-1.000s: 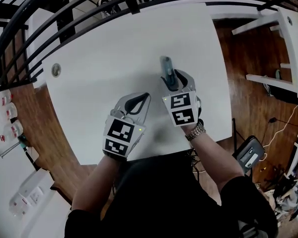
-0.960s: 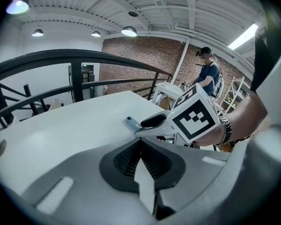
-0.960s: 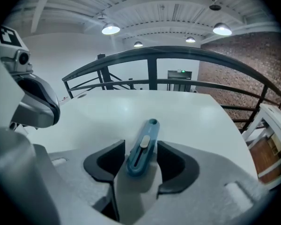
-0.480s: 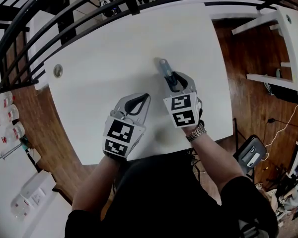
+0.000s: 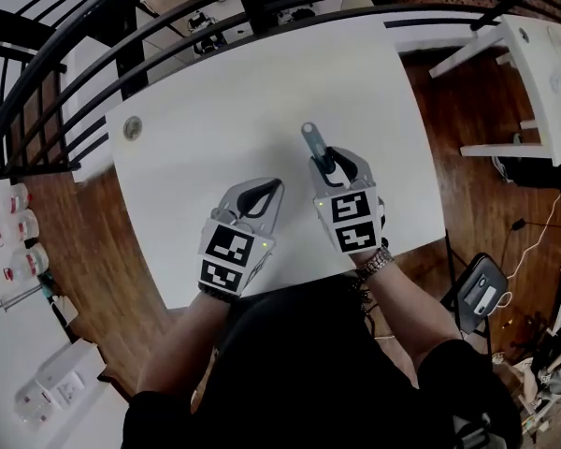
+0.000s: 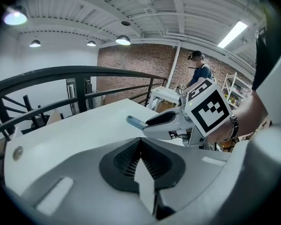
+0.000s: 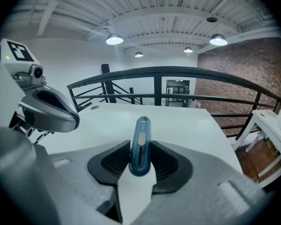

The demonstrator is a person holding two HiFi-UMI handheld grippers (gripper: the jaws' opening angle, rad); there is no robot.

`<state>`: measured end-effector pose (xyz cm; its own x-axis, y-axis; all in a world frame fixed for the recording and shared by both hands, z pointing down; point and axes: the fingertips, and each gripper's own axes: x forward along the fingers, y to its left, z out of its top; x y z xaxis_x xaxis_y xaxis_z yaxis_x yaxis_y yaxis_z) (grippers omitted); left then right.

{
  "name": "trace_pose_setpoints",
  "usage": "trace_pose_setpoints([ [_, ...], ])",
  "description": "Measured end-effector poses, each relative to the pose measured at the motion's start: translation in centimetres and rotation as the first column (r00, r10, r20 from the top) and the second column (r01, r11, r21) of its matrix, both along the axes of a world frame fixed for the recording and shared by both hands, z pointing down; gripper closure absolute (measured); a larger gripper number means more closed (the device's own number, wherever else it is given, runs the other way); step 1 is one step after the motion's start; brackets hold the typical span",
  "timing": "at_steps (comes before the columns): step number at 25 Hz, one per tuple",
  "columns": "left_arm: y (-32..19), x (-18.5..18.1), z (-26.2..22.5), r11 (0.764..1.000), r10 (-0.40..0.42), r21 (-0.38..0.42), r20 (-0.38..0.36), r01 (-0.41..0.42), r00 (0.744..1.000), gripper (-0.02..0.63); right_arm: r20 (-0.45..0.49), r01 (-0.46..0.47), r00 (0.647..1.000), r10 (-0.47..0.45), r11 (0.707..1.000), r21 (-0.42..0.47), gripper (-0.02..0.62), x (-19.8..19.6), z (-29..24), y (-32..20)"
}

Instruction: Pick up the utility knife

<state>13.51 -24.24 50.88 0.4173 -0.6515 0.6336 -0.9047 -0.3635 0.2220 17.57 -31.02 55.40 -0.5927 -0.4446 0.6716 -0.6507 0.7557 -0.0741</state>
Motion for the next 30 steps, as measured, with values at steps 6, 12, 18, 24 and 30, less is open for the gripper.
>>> trace_pose_setpoints([
  [6, 4.2, -1.5, -2.6, 0.996, 0.030, 0.083, -0.009, -0.030, 1.000, 0.589, 0.028, -0.028, 0.999, 0.026, 0.999, 0.042, 0.465, -1.0, -3.6, 5.8],
  [12, 8.7, -3.4, -4.8, 0.987, 0.052, 0.154, -0.021, -0.048, 0.998, 0.589, 0.044, -0.045, 0.998, 0.042, 0.995, 0.085, 0.465, -2.3, -6.5, 11.9],
  [18, 12.4, -4.9, -6.4, 0.978, 0.082, 0.197, -0.028, -0.075, 0.996, 0.589, 0.065, -0.075, 0.996, 0.068, 0.990, 0.118, 0.465, -3.8, -9.1, 16.2],
  [24, 13.8, -5.2, -7.5, 0.974, 0.081, 0.216, -0.028, -0.073, 0.996, 0.589, 0.080, -0.066, 0.995, 0.055, 0.988, 0.137, 0.465, -4.2, -11.0, 18.0],
  [30, 13.8, -4.6, -7.8, 0.974, 0.075, 0.219, -0.032, -0.066, 0.997, 0.589, 0.084, -0.047, 0.996, 0.034, 0.987, 0.154, 0.465, -3.8, -12.2, 18.3],
])
